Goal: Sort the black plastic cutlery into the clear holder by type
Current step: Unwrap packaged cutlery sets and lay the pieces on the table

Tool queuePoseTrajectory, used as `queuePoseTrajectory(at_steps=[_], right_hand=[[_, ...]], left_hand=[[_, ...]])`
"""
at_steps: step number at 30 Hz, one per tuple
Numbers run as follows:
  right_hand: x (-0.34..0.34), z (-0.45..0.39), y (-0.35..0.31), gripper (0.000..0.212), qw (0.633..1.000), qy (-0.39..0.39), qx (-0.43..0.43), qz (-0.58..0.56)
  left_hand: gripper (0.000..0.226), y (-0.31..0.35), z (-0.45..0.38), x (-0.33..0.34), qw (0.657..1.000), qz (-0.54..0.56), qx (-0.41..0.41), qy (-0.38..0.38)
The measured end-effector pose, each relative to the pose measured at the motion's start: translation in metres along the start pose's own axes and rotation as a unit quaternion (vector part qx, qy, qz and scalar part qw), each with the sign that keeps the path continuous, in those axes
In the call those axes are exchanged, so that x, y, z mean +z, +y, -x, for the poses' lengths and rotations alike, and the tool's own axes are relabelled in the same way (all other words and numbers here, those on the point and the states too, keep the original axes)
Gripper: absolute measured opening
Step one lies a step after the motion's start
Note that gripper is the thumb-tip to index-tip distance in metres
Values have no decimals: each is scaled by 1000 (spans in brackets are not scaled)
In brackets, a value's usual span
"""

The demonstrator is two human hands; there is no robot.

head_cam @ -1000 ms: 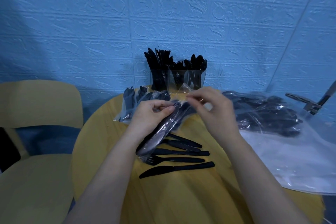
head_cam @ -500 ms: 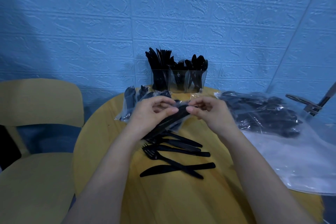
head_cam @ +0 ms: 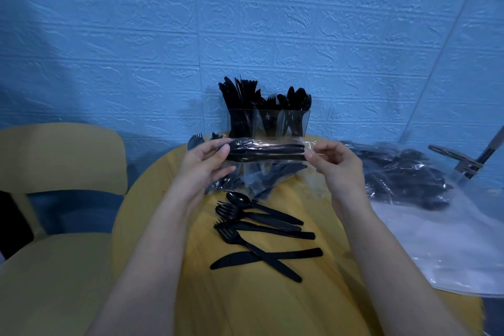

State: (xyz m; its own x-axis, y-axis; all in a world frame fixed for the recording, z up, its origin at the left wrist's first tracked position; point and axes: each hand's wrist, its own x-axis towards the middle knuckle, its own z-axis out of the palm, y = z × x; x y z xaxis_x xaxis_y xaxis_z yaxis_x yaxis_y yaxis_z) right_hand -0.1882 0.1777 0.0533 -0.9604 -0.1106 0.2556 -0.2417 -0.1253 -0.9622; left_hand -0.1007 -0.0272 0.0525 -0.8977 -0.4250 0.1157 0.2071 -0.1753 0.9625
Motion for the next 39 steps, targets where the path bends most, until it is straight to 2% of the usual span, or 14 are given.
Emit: queuePoseTrajectory(at_steps=[4,7,15,22,28,33,39], right_hand=[[-2,-1,0,11,1000,-6,-17,3],[-3,-2,1,17,1000,-14,-5,26],[-6,-4,1,17,999,-34,0,12],[-9,-5,3,15,1000,-23,15,11],[-9,-3,6,19,997,-69,34,24],[-8,-4,6,23,995,-90,45,19],[-7,-1,0,13,993,-107,49,5]], left_hand=[[22,3,1,-1,999,27,-9,-28],[25,4,1,-2,998,43,-15,-34],[20,-2,1,0,1000,-27,13,0],[25,2,3,0,997,20,5,-68],[15,0,2,0,999,-15,16,34],[9,0,2,0,998,-4,18,54],[6,1,0,-5,996,29,39,76]])
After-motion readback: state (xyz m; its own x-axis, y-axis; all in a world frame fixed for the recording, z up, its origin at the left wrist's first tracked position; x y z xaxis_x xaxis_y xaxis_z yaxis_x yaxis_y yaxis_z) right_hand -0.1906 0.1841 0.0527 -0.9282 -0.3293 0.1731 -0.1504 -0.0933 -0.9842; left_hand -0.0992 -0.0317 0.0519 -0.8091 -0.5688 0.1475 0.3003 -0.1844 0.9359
